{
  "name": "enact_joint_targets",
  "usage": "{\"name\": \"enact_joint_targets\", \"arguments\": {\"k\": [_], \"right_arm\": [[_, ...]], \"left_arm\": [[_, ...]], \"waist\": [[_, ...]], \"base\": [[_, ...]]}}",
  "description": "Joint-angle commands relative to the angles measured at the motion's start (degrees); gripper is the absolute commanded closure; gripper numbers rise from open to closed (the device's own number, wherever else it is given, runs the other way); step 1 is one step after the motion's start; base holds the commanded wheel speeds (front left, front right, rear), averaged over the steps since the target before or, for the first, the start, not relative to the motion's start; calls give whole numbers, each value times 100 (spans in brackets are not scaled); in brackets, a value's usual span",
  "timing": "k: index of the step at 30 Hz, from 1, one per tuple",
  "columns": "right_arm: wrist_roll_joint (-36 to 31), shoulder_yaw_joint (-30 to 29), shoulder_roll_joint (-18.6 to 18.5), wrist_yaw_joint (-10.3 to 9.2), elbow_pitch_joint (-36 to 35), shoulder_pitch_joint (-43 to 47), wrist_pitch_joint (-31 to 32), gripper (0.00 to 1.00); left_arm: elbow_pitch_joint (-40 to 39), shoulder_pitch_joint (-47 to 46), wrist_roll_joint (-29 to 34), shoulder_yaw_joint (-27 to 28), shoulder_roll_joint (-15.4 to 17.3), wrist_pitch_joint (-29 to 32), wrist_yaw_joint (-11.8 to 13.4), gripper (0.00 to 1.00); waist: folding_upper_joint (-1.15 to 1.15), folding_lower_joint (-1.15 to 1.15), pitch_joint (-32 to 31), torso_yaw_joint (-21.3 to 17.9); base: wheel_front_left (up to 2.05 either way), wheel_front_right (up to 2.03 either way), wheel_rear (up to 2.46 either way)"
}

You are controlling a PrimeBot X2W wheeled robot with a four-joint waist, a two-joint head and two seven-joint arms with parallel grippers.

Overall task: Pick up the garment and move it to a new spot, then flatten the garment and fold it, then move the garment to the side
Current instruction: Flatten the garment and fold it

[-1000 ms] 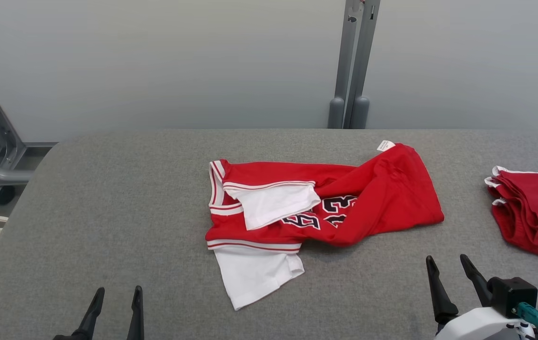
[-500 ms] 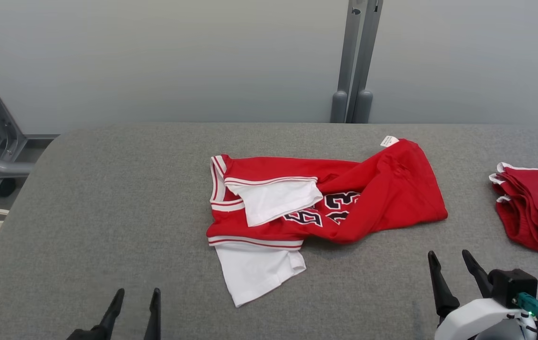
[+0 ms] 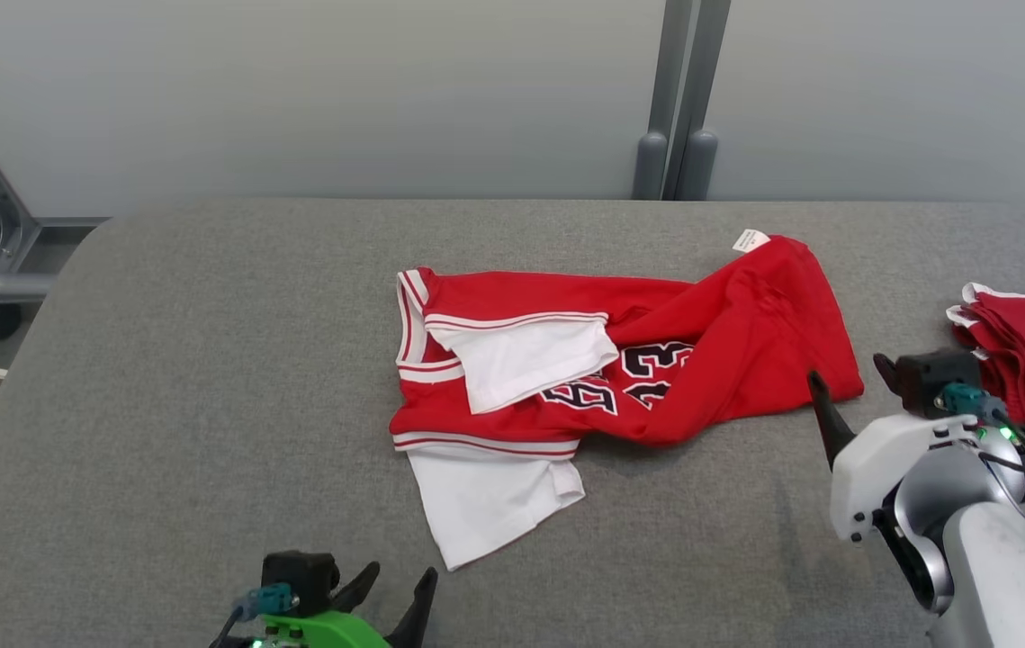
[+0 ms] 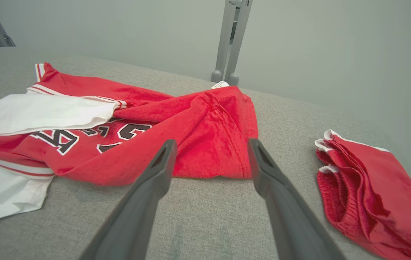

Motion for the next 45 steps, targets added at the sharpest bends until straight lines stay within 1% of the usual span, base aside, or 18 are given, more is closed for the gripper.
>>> {"name": "enact_joint_targets", "arguments": {"k": [1, 6, 9, 14, 18, 21, 23, 25, 27, 28, 29, 30, 31, 32, 33, 34, 42, 45], "right_arm": [[-29, 101, -92, -7, 77, -234, 94, 0], [-11, 370, -262, -7, 262, -659, 181, 0], [-105, 693, -498, -7, 412, -862, 234, 0], [-72, 1150, -793, -7, 581, -1238, 288, 0], [15, 1376, -944, -7, 685, -1479, 331, 0], [67, 1452, -1011, -7, 770, -1592, 355, 0], [91, 1463, -1063, -8, 830, -1646, 357, 0], [62, 1446, -1118, -7, 896, -1703, 378, 0], [47, 1424, -1130, -7, 959, -1726, 371, 0], [51, 1422, -1125, -7, 989, -1731, 364, 0], [53, 1416, -1121, -7, 1020, -1755, 350, 0], [53, 1412, -1115, -7, 1048, -1782, 338, 0], [48, 1412, -1108, -7, 1081, -1809, 329, 0], [31, 1416, -1105, -7, 1124, -1832, 336, 0], [14, 1426, -1104, -8, 1180, -1843, 379, 0], [10, 1423, -1104, -7, 1250, -1856, 425, 0], [156, 1369, -1174, -7, 1886, -2268, 585, 0], [168, 1320, -1263, -7, 2165, -2496, 595, 0]], "left_arm": [[104, -203, -139, -48, -49, 223, -12, 0], [386, -481, -376, -41, -206, 595, 112, 0], [565, -687, -474, -138, -298, 807, 170, 0], [837, -1032, -399, -313, -358, 1116, 339, 0], [943, -1242, -392, -436, -400, 1200, 423, 0], [1008, -1335, -433, -480, -409, 1218, 500, 0], [1029, -1378, -477, -551, -427, 1261, 502, 1], [1037, -1436, -464, -614, -431, 1275, 545, 7], [1056, -1467, -492, -692, -440, 1291, 583, 19], [1066, -1480, -498, -729, -443, 1291, 607, 26], [1079, -1495, -511, -760, -446, 1292, 626, 42], [1087, -1520, -518, -773, -447, 1264, 657, 49], [1105, -1533, -523, -800, -449, 1276, 679, 62], [1119, -1541, -517, -821, -451, 1266, 707, 69], [1137, -1542, -528, -838, -451, 1261, 737, 87], [1157, -1543, -541, -865, -452, 1272, 741, 100], [1176, -1605, -612, -1002, -458, 1213, 726, 100], [1162, -1646, -614, -1043, -457, 1178, 724, 100]], "waist": [[0, 0, 111, 24], [0, 0, 323, 56], [0, 0, 425, 94], [0, 0, 574, 94], [0, 0, 625, 86], [0, 0, 644, 82], [0, 0, 648, 88], [0, 0, 653, 94], [0, 0, 654, 99], [0, 0, 655, 97], [0, 0, 659, 94], [0, 0, 664, 88], [0, 0, 674, 82], [0, 0, 685, 77], [0, 0, 696, 74], [0, 0, 709, 74], [0, 0, 858, 172], [0, 0, 938, 248]], "base": [[0, 0, 0], [0, 0, 0], [0, 0, 0], [0, 0, 0], [0, 0, 0], [0, 0, 0], [0, 0, 0], [0, 0, 0], [0, 0, 0], [0, 0, 0], [0, 0, 0], [0, 0, 0], [0, 0, 0], [0, 0, 0], [0, 0, 0], [0, 0, 0], [0, 0, 0], [0, 0, 0]]}}
